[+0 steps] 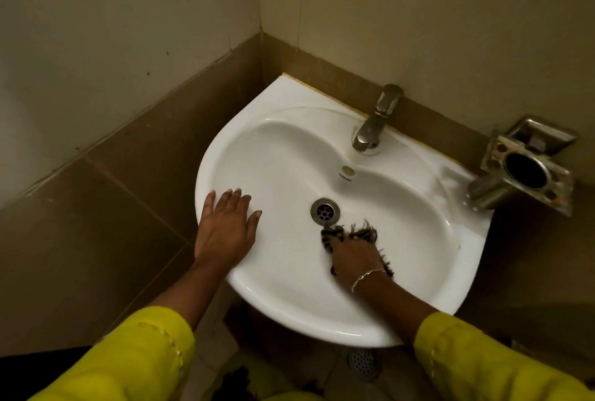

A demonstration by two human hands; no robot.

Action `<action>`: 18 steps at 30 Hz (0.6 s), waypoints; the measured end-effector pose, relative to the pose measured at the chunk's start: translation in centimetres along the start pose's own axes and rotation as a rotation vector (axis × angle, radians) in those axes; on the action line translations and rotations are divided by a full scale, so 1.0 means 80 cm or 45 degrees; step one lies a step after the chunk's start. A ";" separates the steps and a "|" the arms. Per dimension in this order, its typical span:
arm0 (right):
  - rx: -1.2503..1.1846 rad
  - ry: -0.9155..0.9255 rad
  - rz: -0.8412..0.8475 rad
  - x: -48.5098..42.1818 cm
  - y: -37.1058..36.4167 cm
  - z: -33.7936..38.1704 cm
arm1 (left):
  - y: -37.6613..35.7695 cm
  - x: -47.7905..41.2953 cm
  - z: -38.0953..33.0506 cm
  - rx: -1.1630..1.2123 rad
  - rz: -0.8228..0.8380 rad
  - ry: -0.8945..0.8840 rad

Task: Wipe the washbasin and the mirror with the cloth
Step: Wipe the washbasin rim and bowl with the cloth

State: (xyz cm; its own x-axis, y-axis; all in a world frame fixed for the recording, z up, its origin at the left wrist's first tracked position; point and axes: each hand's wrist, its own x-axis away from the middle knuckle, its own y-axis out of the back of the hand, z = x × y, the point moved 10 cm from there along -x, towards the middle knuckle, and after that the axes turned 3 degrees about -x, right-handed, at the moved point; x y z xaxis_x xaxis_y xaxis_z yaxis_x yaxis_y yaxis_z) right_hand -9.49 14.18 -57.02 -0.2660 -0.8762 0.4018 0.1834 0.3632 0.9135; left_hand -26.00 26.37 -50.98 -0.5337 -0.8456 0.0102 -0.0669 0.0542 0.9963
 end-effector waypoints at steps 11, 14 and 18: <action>-2.719 -0.649 0.401 0.041 -0.016 -0.021 | -0.001 0.001 -0.001 -0.022 0.003 -0.010; -2.680 -0.642 0.394 0.027 -0.010 -0.010 | 0.001 0.000 -0.002 -0.028 -0.025 -0.016; -2.533 -0.425 -0.046 -0.025 0.067 -0.004 | 0.003 0.000 -0.002 -0.023 -0.047 -0.023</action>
State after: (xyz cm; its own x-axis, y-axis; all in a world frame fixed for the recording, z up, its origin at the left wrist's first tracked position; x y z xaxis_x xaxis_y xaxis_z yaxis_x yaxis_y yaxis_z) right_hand -7.67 17.80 -52.94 -0.3807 -0.7071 0.5959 0.6988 -0.6420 -0.3154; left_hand -25.88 26.30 -50.71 -0.5465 -0.8370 -0.0277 -0.0717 0.0138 0.9973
